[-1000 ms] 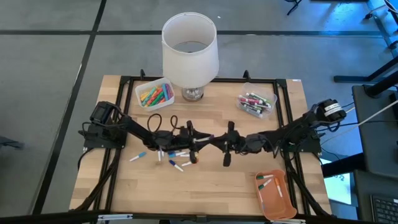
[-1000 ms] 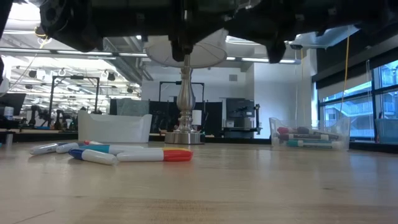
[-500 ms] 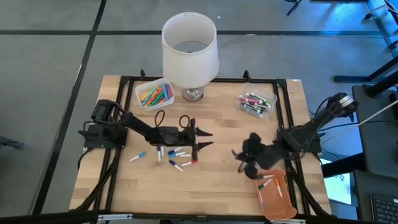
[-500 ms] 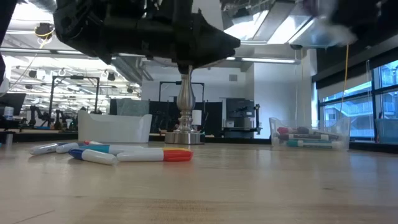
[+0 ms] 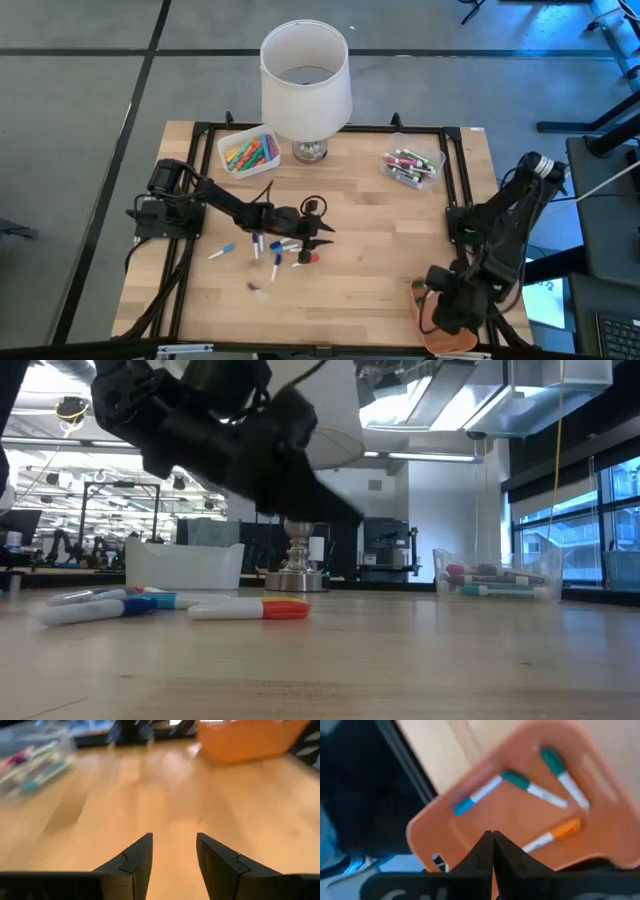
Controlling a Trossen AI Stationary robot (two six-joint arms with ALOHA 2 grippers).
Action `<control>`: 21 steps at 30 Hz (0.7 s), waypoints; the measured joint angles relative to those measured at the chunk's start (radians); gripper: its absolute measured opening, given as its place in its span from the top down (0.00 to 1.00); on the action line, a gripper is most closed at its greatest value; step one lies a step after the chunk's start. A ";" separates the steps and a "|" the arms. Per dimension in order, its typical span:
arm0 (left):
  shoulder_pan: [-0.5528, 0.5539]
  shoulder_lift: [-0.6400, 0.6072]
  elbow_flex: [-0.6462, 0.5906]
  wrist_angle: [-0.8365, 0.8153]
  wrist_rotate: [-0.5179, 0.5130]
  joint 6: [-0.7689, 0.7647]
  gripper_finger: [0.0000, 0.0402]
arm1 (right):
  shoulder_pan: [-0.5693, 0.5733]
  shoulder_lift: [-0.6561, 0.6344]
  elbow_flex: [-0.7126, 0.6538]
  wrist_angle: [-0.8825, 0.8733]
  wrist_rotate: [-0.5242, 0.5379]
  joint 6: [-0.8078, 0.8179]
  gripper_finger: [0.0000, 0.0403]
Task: Pick & Place Markers
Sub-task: Put the red mini marker into the orange bin
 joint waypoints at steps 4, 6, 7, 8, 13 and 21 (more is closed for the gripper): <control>-0.017 0.000 0.000 -0.195 -0.251 -0.053 0.64 | -0.010 0.050 -0.001 0.000 0.066 0.019 0.92; -0.033 -0.014 -0.002 -0.315 -0.348 -0.054 0.65 | -0.042 0.065 -0.001 0.000 0.069 -0.041 0.89; -0.045 -0.030 -0.002 -0.357 -0.371 -0.059 0.66 | -0.059 0.066 -0.001 0.000 0.070 -0.084 0.89; -0.058 -0.054 -0.002 -0.390 -0.382 -0.072 0.66 | -0.076 0.066 -0.001 0.000 0.070 -0.131 0.88; -0.134 -0.189 -0.001 -0.498 -0.312 -0.187 0.67 | -0.170 0.047 -0.001 0.001 0.070 -0.355 0.87; -0.237 -0.298 0.000 -0.824 -0.268 -0.341 0.67 | -0.313 0.041 -0.001 0.007 0.071 -0.596 0.86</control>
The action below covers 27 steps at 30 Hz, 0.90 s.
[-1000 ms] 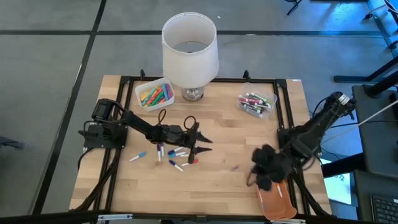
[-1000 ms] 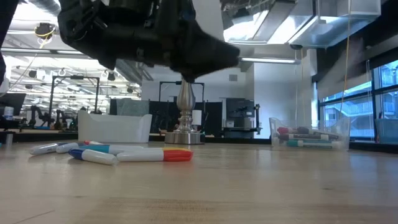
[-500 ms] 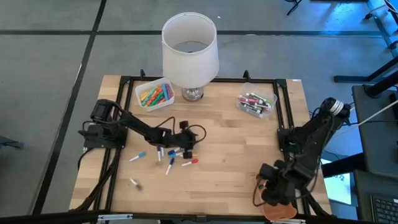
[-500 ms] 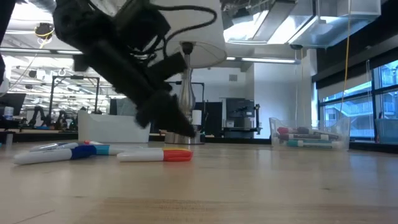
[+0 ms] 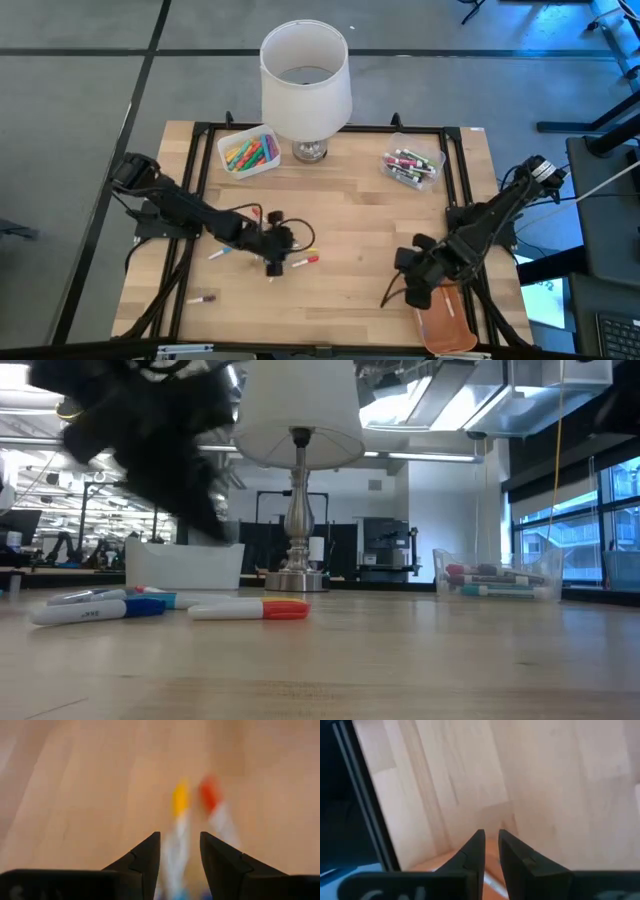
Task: Pick & Place Markers
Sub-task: Put the red mini marker into the orange bin
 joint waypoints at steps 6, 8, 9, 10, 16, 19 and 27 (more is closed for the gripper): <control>0.018 -0.043 -0.001 -0.472 -0.161 -0.354 0.67 | -0.083 0.000 0.000 0.022 -0.011 -0.138 0.86; 0.059 -0.051 -0.001 -0.565 -0.122 -0.383 0.67 | -0.115 0.000 0.000 0.036 -0.015 -0.193 0.86; 0.078 -0.052 -0.001 -0.591 -0.099 -0.354 0.67 | -0.131 0.000 0.000 0.042 -0.017 -0.219 0.86; 0.095 -0.052 -0.001 -0.608 -0.078 -0.307 0.67 | -0.147 0.000 0.000 0.047 -0.019 -0.241 0.86; 0.210 -0.045 -0.001 -0.597 0.054 0.000 0.65 | -0.212 0.000 0.000 0.056 -0.019 -0.320 0.86; 0.272 -0.031 -0.002 -0.591 0.087 0.117 0.64 | -0.220 0.000 0.000 0.056 -0.020 -0.342 0.86; 0.417 0.045 0.003 -0.585 0.186 0.261 0.67 | -0.215 0.000 0.000 0.056 -0.019 -0.366 0.86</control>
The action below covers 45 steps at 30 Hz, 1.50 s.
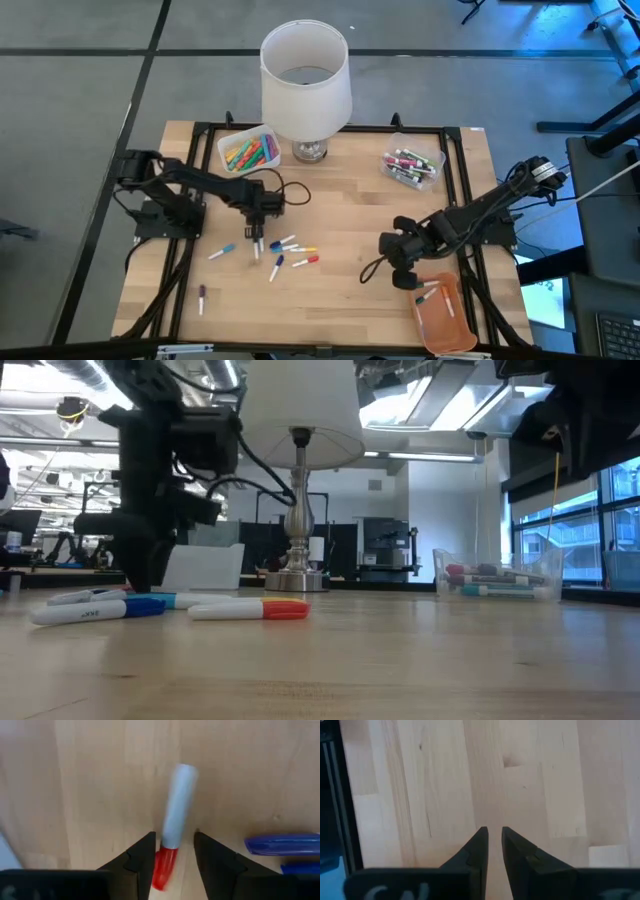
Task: Pick & Place Markers
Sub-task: Put the red mini marker into the orange bin
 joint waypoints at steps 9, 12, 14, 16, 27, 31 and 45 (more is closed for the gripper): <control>0.046 0.028 0.023 0.000 0.049 0.052 0.92 | 0.046 0.000 0.000 0.002 0.073 0.060 0.86; 0.034 0.010 0.053 0.040 -0.026 0.004 0.92 | 0.063 0.000 -0.029 0.068 0.264 0.106 0.86; 0.020 -0.013 0.096 0.108 -0.106 -0.029 0.92 | 0.065 0.000 -0.075 0.147 0.407 0.151 0.86; -0.010 -0.020 0.113 0.169 -0.146 -0.062 0.92 | 0.057 0.000 -0.139 0.287 0.495 0.176 0.86; -0.178 0.078 0.118 1.047 -0.147 -0.198 0.92 | -0.048 0.000 -0.584 1.499 0.544 -0.030 0.65; -0.195 0.156 0.118 1.243 -0.128 -0.210 0.91 | -0.056 0.000 -0.674 1.761 0.644 -0.093 0.51; -0.157 0.369 0.118 1.600 0.104 -0.391 0.91 | -0.055 0.072 -0.631 1.786 0.623 -0.139 0.47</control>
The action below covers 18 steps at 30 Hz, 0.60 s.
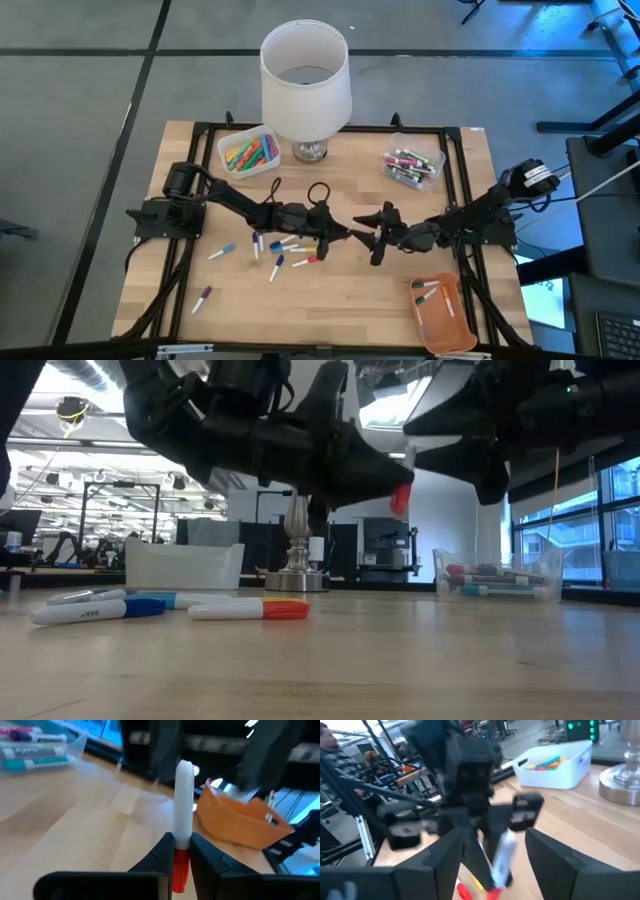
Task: Pick & Place Markers
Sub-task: Put the red mini marker into the orange bin
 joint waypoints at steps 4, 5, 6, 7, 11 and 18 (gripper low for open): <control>0.000 -0.005 0.000 0.006 0.005 0.000 0.91 | 0.000 0.035 0.001 0.005 0.015 0.025 0.53; 0.000 -0.008 0.000 0.015 0.012 0.000 0.90 | 0.000 0.041 0.001 0.005 0.015 0.025 0.56; 0.000 -0.010 0.000 0.018 0.018 0.000 0.90 | 0.000 0.043 0.001 0.007 0.015 0.024 0.58; 0.000 -0.010 0.001 0.017 0.020 -0.001 0.90 | 0.000 0.044 0.001 0.008 0.015 0.022 0.61; 0.000 -0.009 0.001 0.014 0.023 -0.036 0.91 | 0.000 0.044 0.001 0.023 0.014 -0.012 0.78; -0.001 -0.009 0.001 0.022 0.000 -0.048 0.81 | 0.000 0.043 0.001 0.046 -0.037 -0.078 0.93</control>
